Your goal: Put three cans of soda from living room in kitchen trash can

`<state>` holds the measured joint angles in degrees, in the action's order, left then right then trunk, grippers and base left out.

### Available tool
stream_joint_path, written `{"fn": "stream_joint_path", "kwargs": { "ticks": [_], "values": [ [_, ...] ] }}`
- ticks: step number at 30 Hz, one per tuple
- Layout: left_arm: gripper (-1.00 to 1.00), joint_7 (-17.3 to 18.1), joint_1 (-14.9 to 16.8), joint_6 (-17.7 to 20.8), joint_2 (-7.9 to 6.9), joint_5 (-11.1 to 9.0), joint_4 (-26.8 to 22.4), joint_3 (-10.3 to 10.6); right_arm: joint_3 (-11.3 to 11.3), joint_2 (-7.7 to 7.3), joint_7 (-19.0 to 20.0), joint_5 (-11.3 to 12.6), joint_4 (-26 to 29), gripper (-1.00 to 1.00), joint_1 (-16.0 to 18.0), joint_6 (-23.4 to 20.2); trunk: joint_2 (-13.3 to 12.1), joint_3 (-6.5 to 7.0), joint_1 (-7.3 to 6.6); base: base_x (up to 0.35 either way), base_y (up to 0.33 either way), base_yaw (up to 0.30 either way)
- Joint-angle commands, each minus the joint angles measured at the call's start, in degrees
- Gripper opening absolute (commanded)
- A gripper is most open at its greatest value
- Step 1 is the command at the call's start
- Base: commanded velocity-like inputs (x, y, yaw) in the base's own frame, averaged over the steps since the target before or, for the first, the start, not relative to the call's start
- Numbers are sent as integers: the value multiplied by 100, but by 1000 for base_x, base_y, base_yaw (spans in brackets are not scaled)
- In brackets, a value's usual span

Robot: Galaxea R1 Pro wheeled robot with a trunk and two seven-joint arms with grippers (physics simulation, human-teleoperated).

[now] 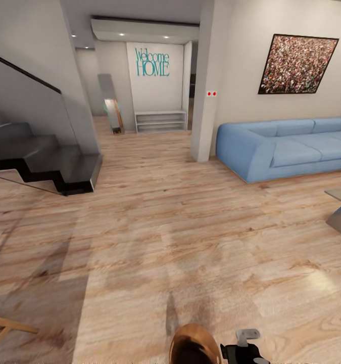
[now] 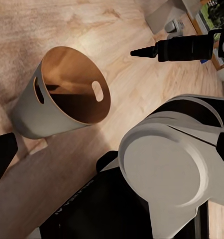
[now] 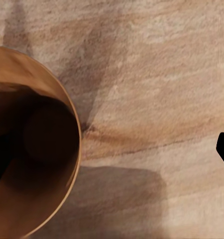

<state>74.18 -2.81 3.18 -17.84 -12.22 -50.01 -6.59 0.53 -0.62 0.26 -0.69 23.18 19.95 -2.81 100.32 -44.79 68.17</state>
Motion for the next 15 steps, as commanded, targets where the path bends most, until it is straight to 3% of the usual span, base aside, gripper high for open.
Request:
{"fn": "stream_joint_path", "kwargs": {
  "ticks": [1, 15],
  "values": [
    [100, 0, 0, 0, 0, 0, 0, 0, 0, 0, 0, 0, 0, 100, 0, 0, 0, -10, 0, 0, 0, 0],
    [100, 0, 0, 0, 0, 0, 0, 0, 0, 0, 0, 0, -2, 100, 0, 0, 0, -140, 0, 6, 0, 0]
  ]
}}
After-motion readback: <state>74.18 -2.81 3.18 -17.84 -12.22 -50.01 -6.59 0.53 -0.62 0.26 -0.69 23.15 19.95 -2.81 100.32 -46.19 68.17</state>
